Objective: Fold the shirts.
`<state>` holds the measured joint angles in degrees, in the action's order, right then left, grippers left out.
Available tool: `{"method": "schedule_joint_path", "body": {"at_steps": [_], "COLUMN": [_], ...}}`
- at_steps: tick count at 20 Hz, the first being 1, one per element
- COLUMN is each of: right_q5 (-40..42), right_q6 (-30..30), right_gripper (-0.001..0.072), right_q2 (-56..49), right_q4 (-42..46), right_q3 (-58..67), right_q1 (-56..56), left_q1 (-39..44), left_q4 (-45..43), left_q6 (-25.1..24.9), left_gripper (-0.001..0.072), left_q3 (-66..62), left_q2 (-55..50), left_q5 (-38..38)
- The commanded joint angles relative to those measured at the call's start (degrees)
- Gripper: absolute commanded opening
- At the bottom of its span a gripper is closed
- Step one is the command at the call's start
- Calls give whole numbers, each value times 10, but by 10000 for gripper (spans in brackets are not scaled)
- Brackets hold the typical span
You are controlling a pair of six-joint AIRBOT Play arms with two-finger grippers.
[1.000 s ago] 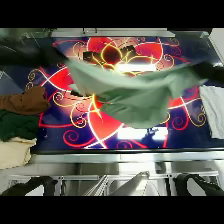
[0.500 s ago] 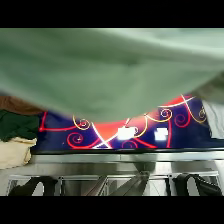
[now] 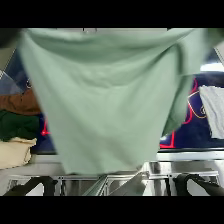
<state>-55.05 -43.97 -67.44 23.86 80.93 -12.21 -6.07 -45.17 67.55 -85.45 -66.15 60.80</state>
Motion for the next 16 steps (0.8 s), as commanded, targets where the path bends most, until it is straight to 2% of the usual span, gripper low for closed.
{"method": "schedule_joint_path", "body": {"at_steps": [1,3,4,6,7,8,11,12,14,16], "right_q5": [66,85,86,76,52,19,-90,-126,-169,-166], "right_q6": [21,20,20,19,15,-18,-145,-169,-184,-177], "right_gripper": [29,273,275,276,323,410,409,409,409,409], "right_q2": [-196,-258,-271,-269,-261,-249,-226,-225,-225,-226], "right_q4": [-6,-6,-6,-5,-4,14,167,205,228,227], "right_q3": [1,1,1,1,1,1,-1,-9,-59,-131], "right_q1": [37,35,30,11,-5,-27,-93,-111,-147,-174], "left_q1": [11,3,1,-12,-21,-29,-49,-50,-52,-51], "left_q4": [1,1,1,1,-3,-14,-60,-64,-63,-63], "left_q6": [-31,-42,-41,-38,-20,8,57,62,64,63], "left_gripper": [15,16,203,720,716,716,715,716,716,716], "left_q3": [-29,-94,-125,-183,-207,-226,-218,-193,-110,6], "left_q2": [-181,-270,-303,-348,-363,-373,-374,-367,-341,-294], "left_q5": [-13,-9,2,43,82,125,238,261,290,283]}}
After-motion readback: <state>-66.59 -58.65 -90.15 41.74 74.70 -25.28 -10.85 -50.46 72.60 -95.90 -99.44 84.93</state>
